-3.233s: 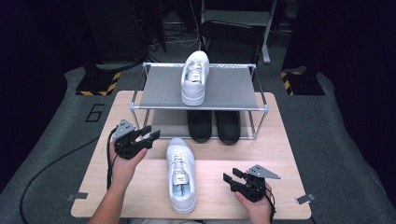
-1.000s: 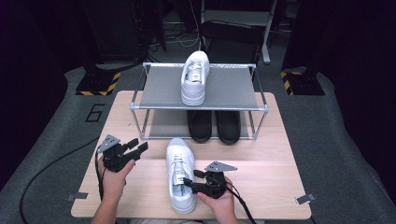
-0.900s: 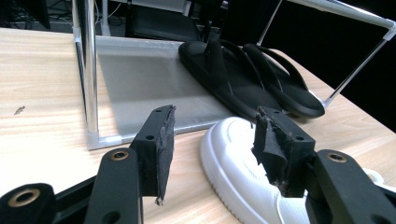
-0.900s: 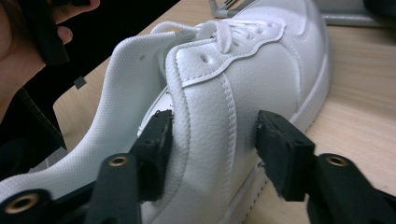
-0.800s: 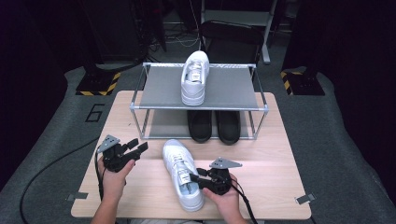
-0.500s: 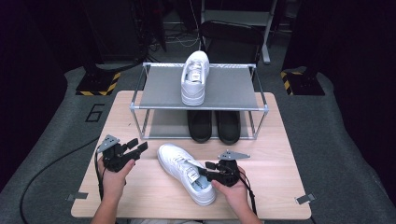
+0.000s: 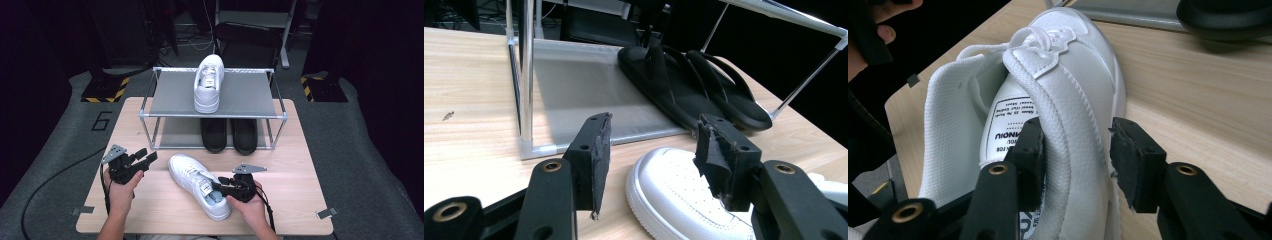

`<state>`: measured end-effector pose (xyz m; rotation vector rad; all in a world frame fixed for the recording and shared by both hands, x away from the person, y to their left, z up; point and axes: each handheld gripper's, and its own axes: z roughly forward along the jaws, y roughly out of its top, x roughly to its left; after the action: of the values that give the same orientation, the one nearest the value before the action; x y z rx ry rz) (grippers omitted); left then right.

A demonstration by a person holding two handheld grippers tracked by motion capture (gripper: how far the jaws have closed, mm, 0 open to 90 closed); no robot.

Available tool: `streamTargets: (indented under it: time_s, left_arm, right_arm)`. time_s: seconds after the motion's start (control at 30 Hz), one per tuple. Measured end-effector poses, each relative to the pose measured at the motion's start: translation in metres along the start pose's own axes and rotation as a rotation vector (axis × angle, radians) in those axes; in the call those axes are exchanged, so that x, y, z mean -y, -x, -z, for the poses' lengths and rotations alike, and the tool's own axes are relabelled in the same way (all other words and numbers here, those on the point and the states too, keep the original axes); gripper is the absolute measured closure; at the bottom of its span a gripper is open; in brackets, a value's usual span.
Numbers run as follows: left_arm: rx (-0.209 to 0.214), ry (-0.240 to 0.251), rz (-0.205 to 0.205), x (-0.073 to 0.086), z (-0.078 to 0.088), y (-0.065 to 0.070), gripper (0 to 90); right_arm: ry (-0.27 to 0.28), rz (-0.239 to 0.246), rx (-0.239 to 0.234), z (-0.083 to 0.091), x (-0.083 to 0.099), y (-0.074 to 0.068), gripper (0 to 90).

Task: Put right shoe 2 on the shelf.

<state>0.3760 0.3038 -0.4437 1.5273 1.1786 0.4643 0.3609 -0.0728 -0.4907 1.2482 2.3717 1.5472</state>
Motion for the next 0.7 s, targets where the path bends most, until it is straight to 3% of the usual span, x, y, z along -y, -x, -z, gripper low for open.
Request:
streamTargets:
  time_s: [0.1, 0.33, 0.5, 0.57, 0.7]
  left_arm:
    - [0.001, -0.006, 0.002, 0.0000, -0.0004, -0.0008, 47.9]
    - [0.002, -0.007, 0.001, 0.0000, -0.0010, -0.0010, 48.0]
    - [-0.002, -0.003, 0.008, 0.0005, -0.0012, -0.0014, 48.0]
    - [-0.001, -0.005, 0.010, 0.0004, -0.0008, -0.0017, 48.0]
    - [-0.004, -0.004, 0.013, 0.0003, -0.0002, -0.0033, 48.0]
  right_arm:
    - [-0.021, -0.025, 0.004, -0.0007, -0.0007, -0.0002, 58.0]
    - [-0.026, -0.011, -0.007, -0.0021, -0.0017, 0.0013, 58.7]
    - [-0.011, 0.004, 0.018, -0.0018, -0.0012, -0.0001, 56.7]
    - [-0.004, 0.017, 0.013, -0.0017, -0.0010, -0.0013, 62.3]
    - [-0.013, 0.025, 0.019, -0.0012, -0.0018, -0.0033, 63.7]
